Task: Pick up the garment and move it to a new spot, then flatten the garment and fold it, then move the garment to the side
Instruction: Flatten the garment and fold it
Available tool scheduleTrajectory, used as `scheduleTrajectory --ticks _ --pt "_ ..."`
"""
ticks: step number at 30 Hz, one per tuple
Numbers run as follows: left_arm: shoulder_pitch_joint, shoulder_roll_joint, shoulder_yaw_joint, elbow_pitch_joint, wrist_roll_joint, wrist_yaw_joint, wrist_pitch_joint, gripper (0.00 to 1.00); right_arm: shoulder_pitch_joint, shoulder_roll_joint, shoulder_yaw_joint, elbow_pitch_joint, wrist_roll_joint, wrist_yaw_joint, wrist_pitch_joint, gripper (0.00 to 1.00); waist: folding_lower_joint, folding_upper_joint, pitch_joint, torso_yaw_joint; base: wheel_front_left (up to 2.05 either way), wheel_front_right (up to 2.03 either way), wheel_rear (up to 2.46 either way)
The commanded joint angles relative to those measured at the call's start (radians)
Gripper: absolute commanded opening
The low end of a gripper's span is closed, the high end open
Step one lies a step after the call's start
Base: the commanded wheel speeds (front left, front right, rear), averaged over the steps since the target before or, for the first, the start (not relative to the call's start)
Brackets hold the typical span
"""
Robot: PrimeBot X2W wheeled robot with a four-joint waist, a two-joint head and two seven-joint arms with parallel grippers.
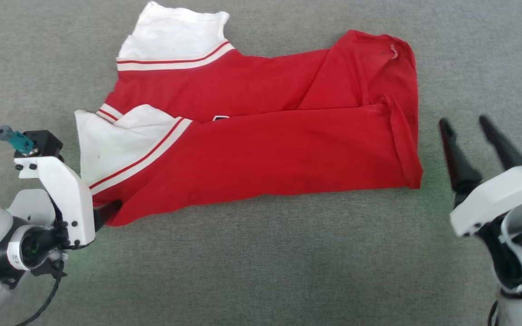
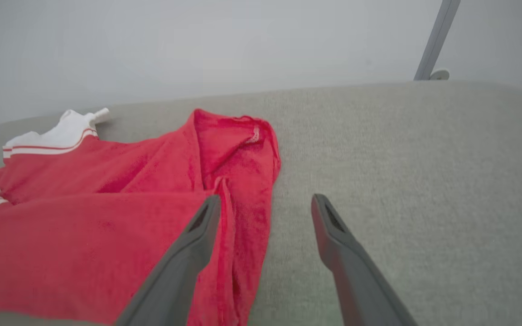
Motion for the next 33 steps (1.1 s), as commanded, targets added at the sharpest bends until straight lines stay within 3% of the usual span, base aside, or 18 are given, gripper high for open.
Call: scheduleTrajectory --ticks 1,3,4,5,12,19,25,26,27,28,33 --pt "0.018 -0.020 -0.006 0.033 -0.007 -0.004 0.004 1.00 0.023 0.006 0.013 0.004 0.012 0.000 0.023 1.00 0.0001 -0.0001 0.009 -0.012 0.00 0.00 0.00" --pt "0.019 -0.036 -0.011 0.069 -0.016 -0.014 0.011 1.00 0.039 0.007 0.021 0.011 0.020 0.000 0.065 1.00 0.0001 -0.0001 0.014 -0.020 0.00 0.00 0.00" --pt "0.018 -0.040 -0.020 0.084 -0.013 -0.024 0.016 0.41 0.044 0.010 0.024 0.017 0.027 0.000 0.092 1.00 0.0001 -0.0001 0.018 -0.024 0.00 0.00 0.00" --pt "0.016 -0.046 -0.022 0.099 -0.017 -0.031 0.018 0.00 0.049 0.012 0.022 0.024 0.030 0.000 0.120 1.00 0.0001 -0.0001 0.020 -0.027 0.00 0.00 0.00" --pt "-0.006 -0.088 -0.030 0.132 -0.011 -0.069 0.017 0.00 0.009 0.027 0.007 0.052 0.035 0.000 0.309 1.00 0.0001 -0.0001 0.033 -0.020 0.00 0.00 0.00" --pt "-0.031 -0.121 -0.037 0.132 0.000 -0.078 0.013 0.00 -0.049 0.030 0.037 0.081 0.009 0.000 0.440 1.00 0.0001 -0.0001 0.045 0.007 0.00 0.00 0.00" --pt "-0.049 -0.150 -0.044 0.139 0.012 -0.088 0.006 0.00 -0.083 0.033 0.065 0.175 -0.026 0.000 0.572 1.00 0.0001 -0.0001 0.053 0.030 0.00 0.00 0.00" --pt "-0.051 -0.155 -0.045 0.140 0.014 -0.091 0.005 0.00 -0.086 0.034 0.076 0.191 -0.022 0.000 0.592 0.75 0.0001 -0.0001 0.054 0.034 0.00 0.00 0.00" --pt "-0.053 -0.160 -0.045 0.142 0.015 -0.092 0.003 0.00 -0.089 0.030 0.092 0.204 -0.020 0.000 0.609 0.42 0.0001 -0.0001 0.054 0.036 0.00 0.00 0.00" --pt "-0.055 -0.164 -0.046 0.143 0.017 -0.095 0.001 0.00 -0.092 0.022 0.103 0.210 -0.025 0.000 0.618 0.00 0.0001 -0.0001 0.055 0.039 0.00 0.00 0.00" --pt "-0.052 -0.154 -0.038 0.150 0.012 -0.100 -0.004 0.00 -0.107 -0.021 0.099 0.194 -0.005 0.000 0.645 0.00 0.0001 -0.0001 0.050 0.047 0.00 0.00 0.00"
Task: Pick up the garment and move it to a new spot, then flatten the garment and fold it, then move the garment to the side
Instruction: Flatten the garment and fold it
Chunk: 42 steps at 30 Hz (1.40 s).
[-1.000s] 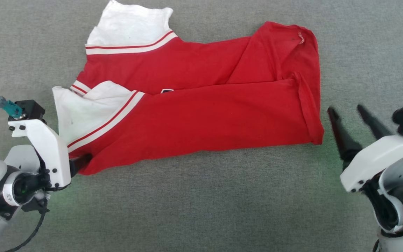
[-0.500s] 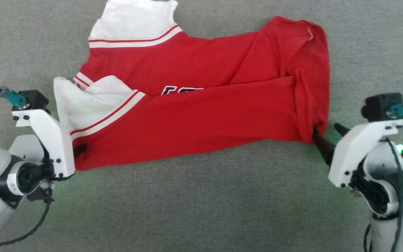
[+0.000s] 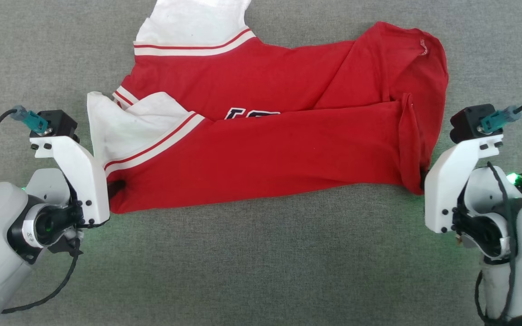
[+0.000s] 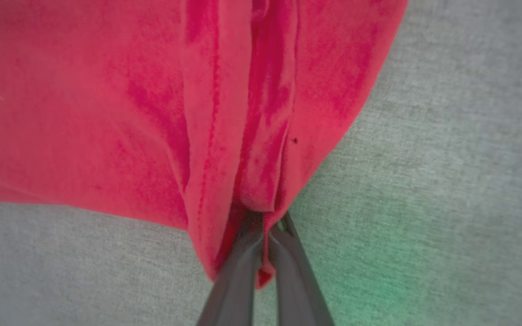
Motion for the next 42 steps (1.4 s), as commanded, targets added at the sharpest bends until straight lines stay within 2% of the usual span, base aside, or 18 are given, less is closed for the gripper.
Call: scheduleTrajectory --ticks 1,7,16,21,24,25,26,27,28,29,30,31,32,33,36,42 --pt "0.032 -0.036 -0.024 0.009 0.004 0.000 -0.001 0.00 0.022 -0.008 0.000 0.015 0.007 0.000 0.021 0.00 0.0000 -0.0001 -0.003 0.001 0.00 0.00 0.00" --pt "0.053 0.035 -0.007 -0.076 -0.011 0.041 0.025 0.00 0.044 -0.042 -0.043 -0.083 0.049 0.000 0.067 0.00 0.0000 -0.0001 -0.022 0.009 0.00 0.00 0.00" --pt "0.138 0.172 0.017 -0.335 -0.031 0.173 0.040 0.00 0.148 -0.075 -0.117 -0.263 0.087 0.000 0.182 0.00 0.0000 -0.0001 -0.041 0.023 0.00 0.00 0.00" --pt "0.219 0.205 0.010 -0.438 -0.053 0.233 0.019 0.00 0.230 -0.066 -0.181 -0.323 0.087 0.000 0.249 0.00 0.0000 -0.0001 -0.035 0.029 0.00 0.00 0.00" --pt "0.236 0.188 -0.006 -0.423 -0.044 0.226 0.013 0.00 0.255 -0.046 -0.193 -0.299 0.075 0.000 0.242 0.00 0.0000 -0.0001 -0.031 0.030 0.00 0.00 0.00" --pt "0.239 0.176 -0.010 -0.407 -0.045 0.220 0.008 0.16 0.259 -0.040 -0.188 -0.286 0.073 0.000 0.232 0.00 0.0000 -0.0001 -0.030 0.029 0.00 0.00 0.00" --pt "0.238 0.165 -0.014 -0.392 -0.041 0.212 0.005 0.45 0.261 -0.040 -0.182 -0.274 0.069 0.000 0.220 0.00 0.0000 -0.0001 -0.030 0.029 0.00 0.00 0.00" --pt "0.234 0.160 -0.020 -0.371 -0.032 0.205 0.003 0.65 0.260 -0.037 -0.174 -0.254 0.066 0.000 0.206 0.00 0.0000 -0.0001 -0.029 0.027 0.00 0.00 0.00" --pt "0.229 0.153 -0.024 -0.351 -0.028 0.198 0.001 1.00 0.257 -0.033 -0.166 -0.236 0.062 0.000 0.191 0.04 0.0000 -0.0001 -0.030 0.025 0.00 0.00 0.00" --pt "0.229 0.153 -0.024 -0.351 -0.028 0.198 0.001 1.00 0.257 -0.033 -0.166 -0.236 0.062 0.000 0.191 0.04 0.0000 -0.0001 -0.030 0.025 0.00 0.00 0.00" --pt "0.225 0.145 -0.026 -0.336 -0.029 0.192 0.001 1.00 0.255 -0.032 -0.160 -0.219 0.057 0.000 0.177 0.36 0.0000 -0.0001 -0.031 0.024 0.00 0.00 0.00" --pt "0.219 0.141 -0.024 -0.323 -0.031 0.186 0.003 1.00 0.251 -0.032 -0.153 -0.207 0.054 0.000 0.164 0.45 0.0000 -0.0001 -0.032 0.022 0.00 0.00 0.00" --pt "0.210 0.141 -0.021 -0.315 -0.030 0.180 0.002 1.00 0.248 -0.031 -0.150 -0.199 0.054 0.000 0.149 0.91 0.0000 -0.0001 -0.035 0.021 0.00 0.00 0.00" --pt "0.204 0.145 -0.015 -0.313 -0.030 0.174 0.001 1.00 0.246 -0.031 -0.144 -0.194 0.055 0.000 0.137 1.00 0.0000 -0.0001 -0.038 0.019 0.00 0.00 0.00" --pt "0.188 0.179 0.008 -0.336 -0.038 0.170 0.009 1.00 0.252 -0.042 -0.132 -0.206 0.066 0.000 0.110 1.00 0.0000 -0.0001 -0.048 0.009 0.00 0.00 0.00" --pt "0.131 0.284 0.047 -0.428 -0.022 0.202 0.062 1.00 0.254 -0.015 -0.145 -0.294 0.074 0.000 0.034 1.00 0.0000 -0.0001 -0.056 -0.027 0.00 0.00 0.00"
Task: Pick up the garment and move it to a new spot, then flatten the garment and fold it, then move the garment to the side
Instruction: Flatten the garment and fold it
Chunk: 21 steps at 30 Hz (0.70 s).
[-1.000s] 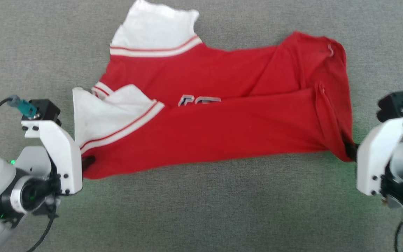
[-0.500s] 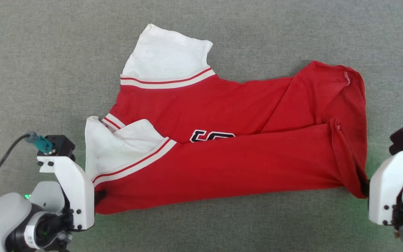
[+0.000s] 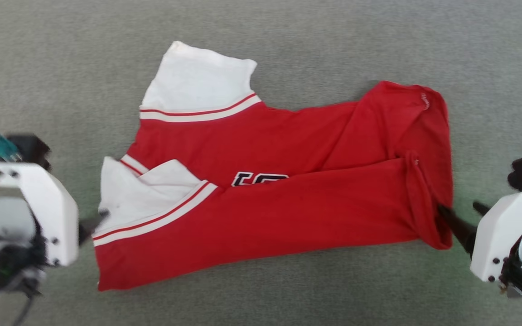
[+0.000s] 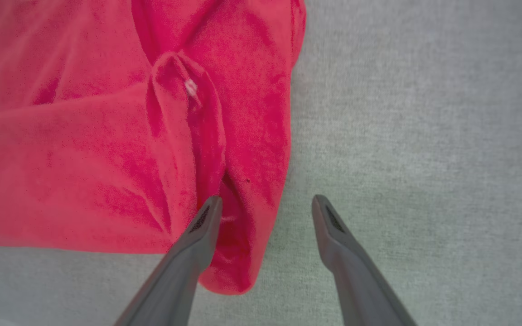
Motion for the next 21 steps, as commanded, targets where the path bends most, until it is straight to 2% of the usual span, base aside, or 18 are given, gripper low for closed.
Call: scheduleTrajectory --ticks 1,5,8,16,18,21 --pt "-0.029 0.021 0.010 -0.012 0.016 0.006 0.011 1.00 -0.004 0.018 -0.005 -0.018 -0.002 0.000 -0.030 1.00 0.0000 0.0000 0.001 -0.019 0.00 0.00 0.00" --pt "-0.109 0.046 0.033 -0.008 0.060 -0.025 0.026 1.00 -0.038 0.040 0.019 -0.069 0.007 0.000 -0.134 1.00 0.0000 0.0000 0.012 -0.062 0.00 0.00 0.00" --pt "-0.177 0.049 0.038 0.032 0.101 -0.069 0.043 1.00 -0.069 0.049 0.053 -0.082 0.013 0.000 -0.234 1.00 0.0000 0.0000 0.026 -0.102 0.00 0.00 0.00" --pt "-0.365 -0.014 0.054 0.231 0.188 -0.215 0.037 1.00 -0.153 0.063 0.148 -0.056 -0.020 0.000 -0.560 1.00 0.0000 0.0000 0.080 -0.220 0.00 0.00 0.00" --pt "-0.404 -0.031 0.041 0.289 0.207 -0.251 0.050 1.00 -0.167 0.067 0.168 -0.034 -0.016 0.000 -0.622 1.00 0.0000 0.0000 0.094 -0.245 0.00 0.00 0.00" --pt "-0.454 -0.067 0.034 0.377 0.220 -0.277 0.071 1.00 -0.182 0.072 0.196 0.006 -0.003 0.000 -0.679 1.00 0.0000 0.0000 0.112 -0.278 0.00 0.00 0.00"
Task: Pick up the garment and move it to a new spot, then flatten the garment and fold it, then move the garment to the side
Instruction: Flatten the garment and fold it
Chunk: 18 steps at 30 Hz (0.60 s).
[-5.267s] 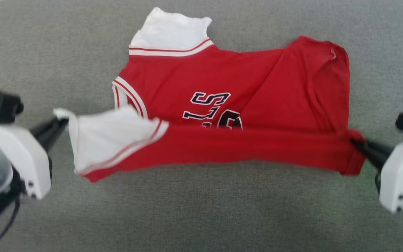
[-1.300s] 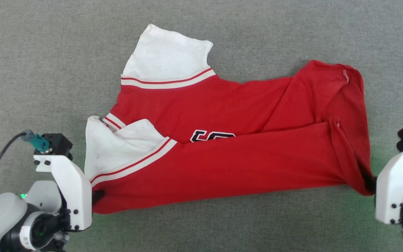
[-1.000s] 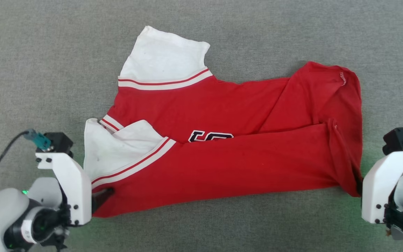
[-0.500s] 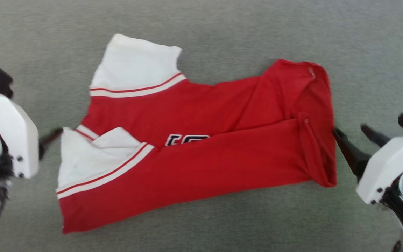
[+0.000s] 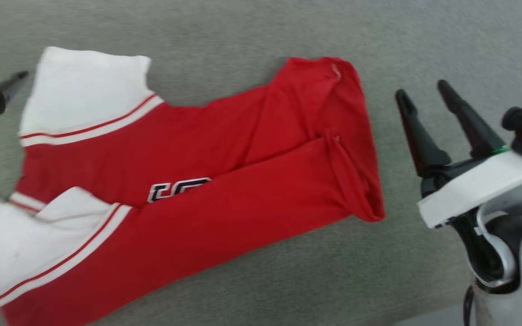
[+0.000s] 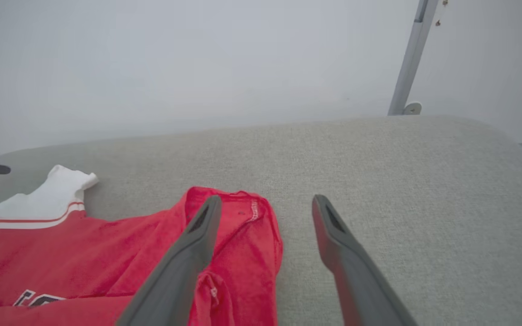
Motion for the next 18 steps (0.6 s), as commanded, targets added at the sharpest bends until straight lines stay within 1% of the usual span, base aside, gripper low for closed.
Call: scheduleTrajectory --ticks 1,3,5,9,10,14,17,18 --pt "-0.029 -0.017 -0.003 0.041 0.009 -0.008 0.015 1.00 -0.017 0.006 0.010 0.022 0.009 0.000 -0.024 1.00 0.0000 0.0000 0.031 -0.041 0.00 0.00 0.00" --pt "-0.058 -0.037 -0.009 0.096 0.013 -0.015 0.038 1.00 -0.027 0.009 0.026 0.049 0.016 0.000 -0.038 1.00 0.0000 0.0000 0.041 -0.055 0.00 0.00 0.00" --pt "-0.079 -0.064 -0.012 0.147 0.002 -0.013 0.061 1.00 -0.042 0.009 0.038 0.075 0.020 0.000 -0.042 1.00 0.0000 0.0000 0.049 -0.065 0.00 0.00 0.00" --pt "-0.122 -0.098 -0.025 0.220 0.018 -0.017 0.094 1.00 -0.073 0.009 0.055 0.115 0.031 0.000 -0.040 1.00 0.0000 0.0000 0.066 -0.073 0.00 0.00 0.00" --pt "-0.122 -0.098 -0.025 0.220 0.018 -0.017 0.094 1.00 -0.073 0.009 0.055 0.115 0.031 0.000 -0.040 1.00 0.0000 0.0000 0.066 -0.073 0.00 0.00 0.00" --pt "-0.146 -0.137 -0.043 0.283 0.025 -0.015 0.112 1.00 -0.112 0.006 0.077 0.157 0.039 0.000 -0.009 1.00 0.0000 0.0000 0.081 -0.071 0.00 0.00 0.00" --pt "-0.151 -0.169 -0.064 0.327 0.025 -0.022 0.139 1.00 -0.158 -0.002 0.092 0.192 0.049 0.000 0.035 1.00 0.0000 0.0000 0.093 -0.065 0.00 0.00 0.00" --pt "-0.153 -0.179 -0.072 0.338 0.026 -0.033 0.146 0.33 -0.177 -0.002 0.095 0.209 0.056 0.000 0.052 1.00 0.0000 0.0000 0.096 -0.063 0.00 0.00 0.00"
